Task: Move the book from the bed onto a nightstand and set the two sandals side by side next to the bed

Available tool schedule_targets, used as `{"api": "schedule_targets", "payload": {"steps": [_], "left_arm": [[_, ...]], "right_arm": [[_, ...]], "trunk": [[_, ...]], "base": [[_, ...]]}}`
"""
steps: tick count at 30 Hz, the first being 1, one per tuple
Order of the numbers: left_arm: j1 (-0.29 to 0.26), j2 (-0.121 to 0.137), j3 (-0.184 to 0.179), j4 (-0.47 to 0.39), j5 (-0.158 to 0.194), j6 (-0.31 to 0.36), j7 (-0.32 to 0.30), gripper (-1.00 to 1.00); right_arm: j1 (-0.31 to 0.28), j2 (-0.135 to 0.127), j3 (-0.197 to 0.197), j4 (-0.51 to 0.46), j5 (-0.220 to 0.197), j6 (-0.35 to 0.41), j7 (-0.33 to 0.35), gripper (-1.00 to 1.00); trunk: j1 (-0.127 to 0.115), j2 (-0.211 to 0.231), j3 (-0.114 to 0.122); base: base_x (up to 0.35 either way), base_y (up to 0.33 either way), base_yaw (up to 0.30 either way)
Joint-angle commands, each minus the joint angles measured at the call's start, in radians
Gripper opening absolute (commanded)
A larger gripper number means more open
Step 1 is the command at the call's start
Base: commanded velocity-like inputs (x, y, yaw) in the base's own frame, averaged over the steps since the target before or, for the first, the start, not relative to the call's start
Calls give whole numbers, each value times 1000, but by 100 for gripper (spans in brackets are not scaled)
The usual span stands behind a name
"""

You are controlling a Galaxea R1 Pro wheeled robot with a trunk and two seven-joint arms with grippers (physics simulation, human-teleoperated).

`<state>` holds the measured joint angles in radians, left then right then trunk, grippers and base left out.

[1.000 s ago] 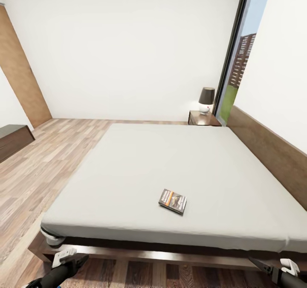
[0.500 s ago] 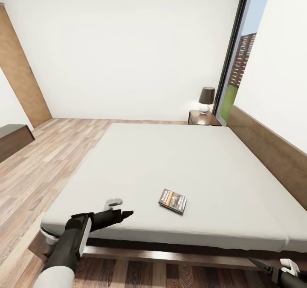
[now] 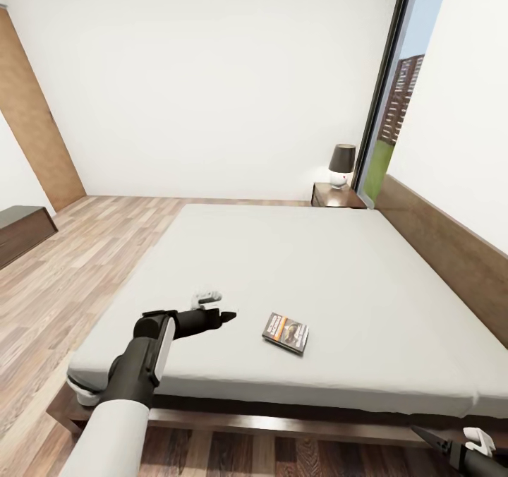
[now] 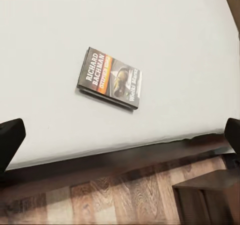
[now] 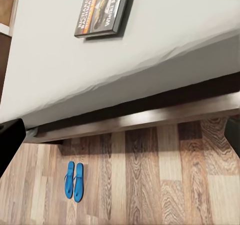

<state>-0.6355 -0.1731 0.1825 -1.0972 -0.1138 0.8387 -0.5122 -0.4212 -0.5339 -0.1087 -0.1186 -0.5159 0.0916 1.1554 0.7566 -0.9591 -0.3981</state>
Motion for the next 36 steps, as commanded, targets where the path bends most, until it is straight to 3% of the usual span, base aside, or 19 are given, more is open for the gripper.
{"api": "schedule_targets", "payload": {"steps": [1, 6, 12, 17, 20, 36], "left_arm": [[-2, -1, -7, 17, 6, 1, 5, 100], [-3, -1, -36, 47, 77, -5, 30, 100], [-3, -1, -63, 54, 96, -6, 31, 100], [-3, -1, -144, 55, 118, -6, 31, 100], [-3, -1, -174, 56, 185, -14, 33, 100], [-3, -1, -204, 56, 208, -16, 32, 100]], "right_arm": [[-1, 0, -8, 0, 4, 10, 4, 100], [-1, 0, -8, -1, 4, 10, 4, 100], [-1, 0, -8, -1, 4, 10, 4, 100], [-1, 0, -8, -1, 4, 10, 4, 100], [-1, 0, -8, -1, 4, 10, 4, 100], [-1, 0, -8, -3, 4, 10, 6, 100]], "trunk": [[0, -1, -1], [0, -1, -1], [0, -1, -1], [0, -1, -1], [0, -1, -1], [0, -1, -1]], "base": [[0, 0, 0], [41, 0, 0], [253, 0, 0], [305, 0, 0], [298, -73, 0], [86, -51, 0]]}}
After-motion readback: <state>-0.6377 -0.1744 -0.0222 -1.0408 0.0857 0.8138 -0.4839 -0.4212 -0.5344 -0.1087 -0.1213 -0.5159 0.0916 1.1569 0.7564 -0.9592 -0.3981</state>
